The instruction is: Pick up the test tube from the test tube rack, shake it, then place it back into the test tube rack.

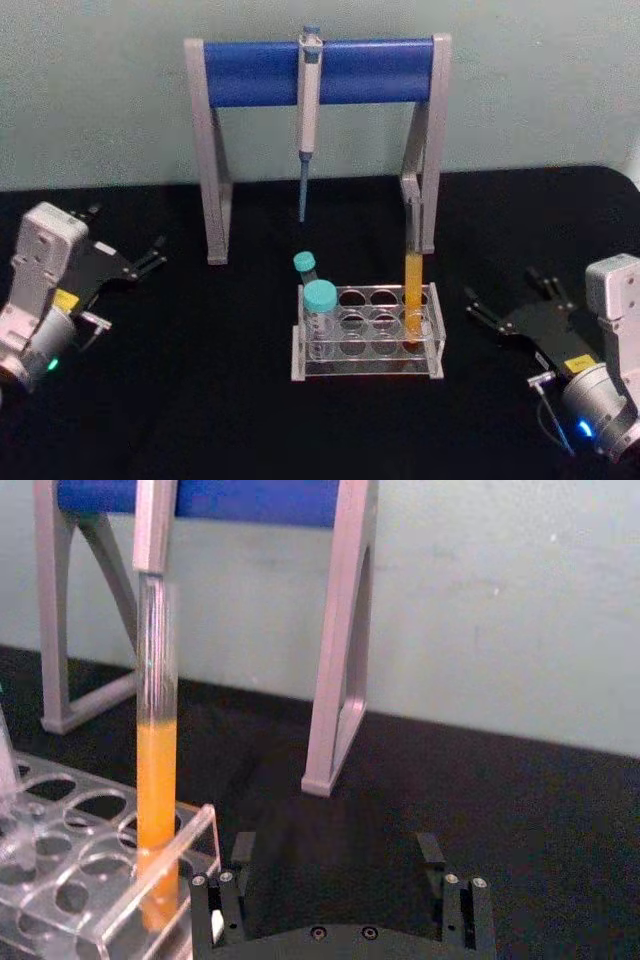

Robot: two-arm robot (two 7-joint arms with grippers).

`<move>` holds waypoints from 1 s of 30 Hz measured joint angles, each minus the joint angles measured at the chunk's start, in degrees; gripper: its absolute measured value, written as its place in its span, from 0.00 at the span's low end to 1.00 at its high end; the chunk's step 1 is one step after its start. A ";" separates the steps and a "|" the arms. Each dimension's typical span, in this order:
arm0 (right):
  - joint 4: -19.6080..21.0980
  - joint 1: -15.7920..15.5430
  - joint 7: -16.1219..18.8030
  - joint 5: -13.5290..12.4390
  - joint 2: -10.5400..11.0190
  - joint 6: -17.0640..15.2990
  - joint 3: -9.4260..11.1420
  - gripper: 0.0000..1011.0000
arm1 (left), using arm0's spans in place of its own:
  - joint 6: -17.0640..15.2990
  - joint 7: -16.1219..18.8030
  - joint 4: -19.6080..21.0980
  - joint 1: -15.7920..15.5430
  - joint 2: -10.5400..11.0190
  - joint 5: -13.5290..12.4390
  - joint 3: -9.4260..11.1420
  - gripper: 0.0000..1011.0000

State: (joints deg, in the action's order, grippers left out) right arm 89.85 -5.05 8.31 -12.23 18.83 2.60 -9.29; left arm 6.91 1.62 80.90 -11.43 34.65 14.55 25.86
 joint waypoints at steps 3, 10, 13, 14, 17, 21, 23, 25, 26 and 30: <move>-1.09 0.33 0.43 0.64 -0.42 -0.55 -0.12 0.99 | 0.00 0.00 0.00 0.00 0.00 0.00 0.00 0.99; -2.65 0.81 1.49 1.86 -1.34 -1.40 -0.36 0.99 | 0.00 0.00 0.00 0.00 0.00 0.00 0.00 0.99; -3.10 0.93 1.88 2.36 -1.69 -1.67 -0.37 0.99 | 0.00 0.00 0.00 0.00 0.00 0.00 0.00 0.99; -3.21 0.96 1.98 2.48 -1.78 -1.71 -0.35 0.99 | 0.00 0.00 0.00 0.00 0.00 0.00 0.00 0.99; -3.83 1.17 2.26 3.02 -2.15 -1.73 -0.22 0.99 | 0.00 0.00 0.00 0.00 0.00 0.00 0.00 0.99; -3.91 1.19 2.30 3.07 -2.16 -1.74 -0.20 0.99 | 0.00 0.00 0.00 0.00 0.00 0.00 0.00 0.99; -3.86 1.17 2.29 3.05 -2.13 -1.74 -0.20 0.99 | 0.00 0.00 0.00 0.00 0.00 0.00 0.00 0.99; -3.80 1.16 2.28 3.05 -2.10 -1.74 -0.21 0.99 | 0.00 0.00 0.00 0.00 0.00 0.00 0.00 0.99; -3.78 1.16 2.28 3.05 -2.09 -1.74 -0.21 0.99 | 0.00 0.00 0.00 0.00 0.00 0.00 0.00 0.99; -3.72 1.14 2.27 3.01 -2.04 -1.73 -0.23 0.99 | 0.00 0.00 0.00 0.00 0.00 0.00 0.00 0.99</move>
State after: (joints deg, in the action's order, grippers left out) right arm 86.13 -3.91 10.58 -9.22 16.79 0.87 -9.52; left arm 6.91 1.62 80.90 -11.43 34.65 14.55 25.86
